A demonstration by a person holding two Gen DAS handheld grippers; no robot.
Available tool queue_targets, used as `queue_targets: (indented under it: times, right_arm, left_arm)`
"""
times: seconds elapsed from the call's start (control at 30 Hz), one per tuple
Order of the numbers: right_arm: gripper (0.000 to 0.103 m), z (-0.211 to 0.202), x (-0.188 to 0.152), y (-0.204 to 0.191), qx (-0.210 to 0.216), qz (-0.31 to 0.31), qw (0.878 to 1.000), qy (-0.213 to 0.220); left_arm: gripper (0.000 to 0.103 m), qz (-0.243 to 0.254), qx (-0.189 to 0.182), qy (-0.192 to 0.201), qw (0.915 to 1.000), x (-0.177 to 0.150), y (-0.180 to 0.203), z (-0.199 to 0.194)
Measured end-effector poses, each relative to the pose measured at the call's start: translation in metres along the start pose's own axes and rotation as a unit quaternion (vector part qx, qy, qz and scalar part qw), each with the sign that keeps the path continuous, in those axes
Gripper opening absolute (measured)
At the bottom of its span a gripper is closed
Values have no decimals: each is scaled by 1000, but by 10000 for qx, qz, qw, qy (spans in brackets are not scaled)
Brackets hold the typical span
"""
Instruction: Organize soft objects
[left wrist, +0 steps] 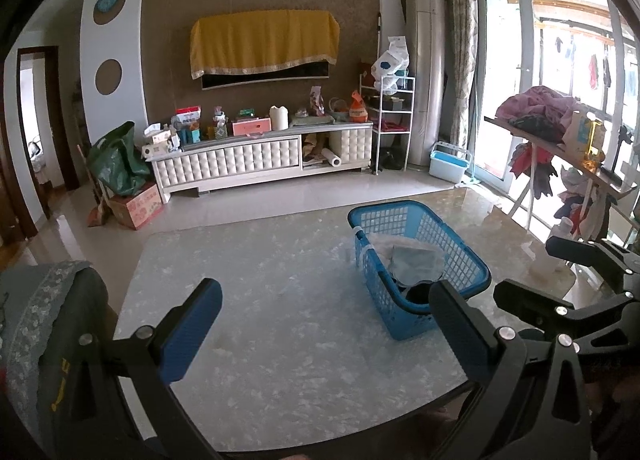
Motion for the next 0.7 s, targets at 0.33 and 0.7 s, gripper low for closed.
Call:
queue_targets:
  times: [0.33,0.7]
  right_arm:
    - [103,-1,0,1,-44,16,10000,0]
    - [103,-3,-1,-2,-48,-7,10000,17]
  left_arm:
    - [103,-28,-72,-44,10000,-1,1,2]
    - [103,-39,-99,-48,9999,-2,1,2]
Point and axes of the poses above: each gripper's, at about its wrist camera, not at the fingertips, and z roughly the way its jaws point, y to its right, x to its top, the point moved 5 cm from there along z, roughly the way its jaws point, and after that the axes turned 3 degrees about y, right-handed, at the moved point
